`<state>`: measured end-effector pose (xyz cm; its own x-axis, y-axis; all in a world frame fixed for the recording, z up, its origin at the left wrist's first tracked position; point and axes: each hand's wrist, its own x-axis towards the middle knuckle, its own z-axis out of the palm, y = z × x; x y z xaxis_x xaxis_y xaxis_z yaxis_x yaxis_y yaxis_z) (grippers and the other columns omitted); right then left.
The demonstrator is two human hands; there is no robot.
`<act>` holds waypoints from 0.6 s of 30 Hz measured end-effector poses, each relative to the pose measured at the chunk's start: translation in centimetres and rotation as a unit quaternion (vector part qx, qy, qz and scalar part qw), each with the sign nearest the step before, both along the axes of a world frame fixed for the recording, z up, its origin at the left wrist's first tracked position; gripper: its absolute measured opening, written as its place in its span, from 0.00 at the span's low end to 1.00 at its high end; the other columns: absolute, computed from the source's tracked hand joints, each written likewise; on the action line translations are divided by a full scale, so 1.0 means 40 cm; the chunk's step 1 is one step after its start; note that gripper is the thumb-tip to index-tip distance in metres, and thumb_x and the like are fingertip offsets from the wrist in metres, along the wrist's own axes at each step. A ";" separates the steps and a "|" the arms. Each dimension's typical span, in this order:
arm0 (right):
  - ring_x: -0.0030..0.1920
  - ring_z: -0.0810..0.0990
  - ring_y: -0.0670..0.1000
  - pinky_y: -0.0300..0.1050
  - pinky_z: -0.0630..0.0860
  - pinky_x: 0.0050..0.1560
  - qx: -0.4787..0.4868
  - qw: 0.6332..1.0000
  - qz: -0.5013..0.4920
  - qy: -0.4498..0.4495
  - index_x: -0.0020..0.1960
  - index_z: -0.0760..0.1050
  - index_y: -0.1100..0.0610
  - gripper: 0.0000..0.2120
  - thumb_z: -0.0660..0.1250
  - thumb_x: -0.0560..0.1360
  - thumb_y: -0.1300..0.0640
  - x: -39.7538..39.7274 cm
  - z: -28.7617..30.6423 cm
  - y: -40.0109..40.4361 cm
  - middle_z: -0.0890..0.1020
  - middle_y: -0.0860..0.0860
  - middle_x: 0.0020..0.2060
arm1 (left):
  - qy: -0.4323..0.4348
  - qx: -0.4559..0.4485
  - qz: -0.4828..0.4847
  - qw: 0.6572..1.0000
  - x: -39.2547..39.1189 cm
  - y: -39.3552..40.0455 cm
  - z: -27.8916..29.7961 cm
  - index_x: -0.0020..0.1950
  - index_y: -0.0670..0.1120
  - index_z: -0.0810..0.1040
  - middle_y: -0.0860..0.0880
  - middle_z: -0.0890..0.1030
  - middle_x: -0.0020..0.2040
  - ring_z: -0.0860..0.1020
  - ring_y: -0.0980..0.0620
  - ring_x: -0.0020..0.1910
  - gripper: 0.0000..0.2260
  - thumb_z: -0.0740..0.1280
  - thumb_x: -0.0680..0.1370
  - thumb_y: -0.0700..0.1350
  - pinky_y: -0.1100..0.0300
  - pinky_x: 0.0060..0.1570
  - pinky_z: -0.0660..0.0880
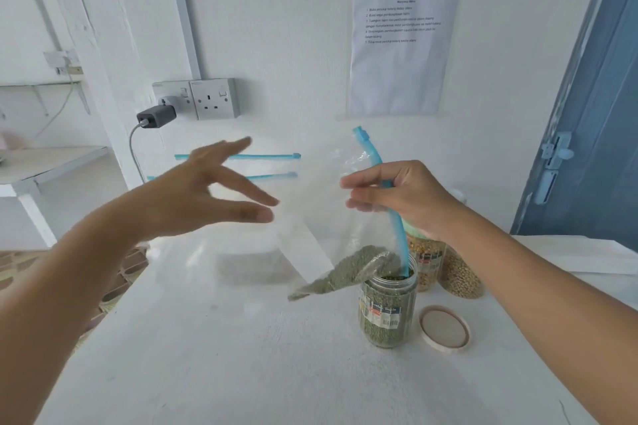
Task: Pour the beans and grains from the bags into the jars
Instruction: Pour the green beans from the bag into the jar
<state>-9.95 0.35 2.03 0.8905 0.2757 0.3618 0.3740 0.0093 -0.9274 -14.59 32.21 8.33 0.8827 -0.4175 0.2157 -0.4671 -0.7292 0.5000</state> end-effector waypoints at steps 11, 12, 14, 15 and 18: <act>0.58 0.85 0.47 0.44 0.77 0.67 -0.118 0.993 0.022 -0.022 0.57 0.86 0.56 0.13 0.76 0.74 0.66 -0.021 -0.022 -0.012 0.88 0.50 0.52 | 0.197 -0.092 -0.107 0.970 0.129 -0.155 -0.044 0.57 0.43 0.88 0.44 0.87 0.54 0.86 0.40 0.54 0.10 0.72 0.79 0.34 0.57 0.57 0.82; 0.61 0.83 0.46 0.43 0.76 0.68 -0.118 0.993 0.019 -0.023 0.57 0.86 0.56 0.13 0.76 0.74 0.65 -0.022 -0.029 -0.023 0.88 0.48 0.54 | 0.195 -0.114 -0.108 0.968 0.133 -0.147 -0.054 0.57 0.42 0.88 0.43 0.87 0.55 0.86 0.38 0.53 0.09 0.72 0.79 0.34 0.53 0.59 0.82; 0.65 0.81 0.45 0.41 0.73 0.71 -0.123 0.992 0.028 -0.007 0.58 0.86 0.56 0.14 0.76 0.74 0.66 -0.024 -0.045 -0.049 0.86 0.47 0.59 | 0.192 -0.154 -0.107 0.963 0.141 -0.133 -0.074 0.56 0.42 0.88 0.41 0.87 0.55 0.86 0.36 0.53 0.10 0.72 0.79 0.33 0.50 0.59 0.82; 0.65 0.81 0.44 0.40 0.72 0.71 -0.134 0.991 0.030 0.006 0.58 0.86 0.56 0.14 0.76 0.74 0.66 -0.026 -0.052 -0.062 0.86 0.47 0.59 | 0.193 -0.173 -0.104 0.960 0.144 -0.127 -0.082 0.56 0.41 0.88 0.40 0.87 0.55 0.86 0.37 0.52 0.10 0.71 0.79 0.32 0.51 0.58 0.83; 0.66 0.80 0.42 0.40 0.70 0.73 -0.184 0.981 0.035 0.054 0.58 0.86 0.53 0.15 0.77 0.73 0.64 -0.030 -0.075 -0.089 0.85 0.44 0.61 | 0.194 -0.213 -0.095 0.953 0.145 -0.116 -0.100 0.56 0.38 0.87 0.41 0.87 0.57 0.86 0.39 0.50 0.09 0.70 0.79 0.30 0.56 0.54 0.83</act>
<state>-11.13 -3.20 -0.99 0.8926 0.4315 0.1310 0.2840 -0.3122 -0.9066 -8.81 27.55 4.33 0.8477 -0.5251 0.0749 -0.2907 -0.3418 0.8937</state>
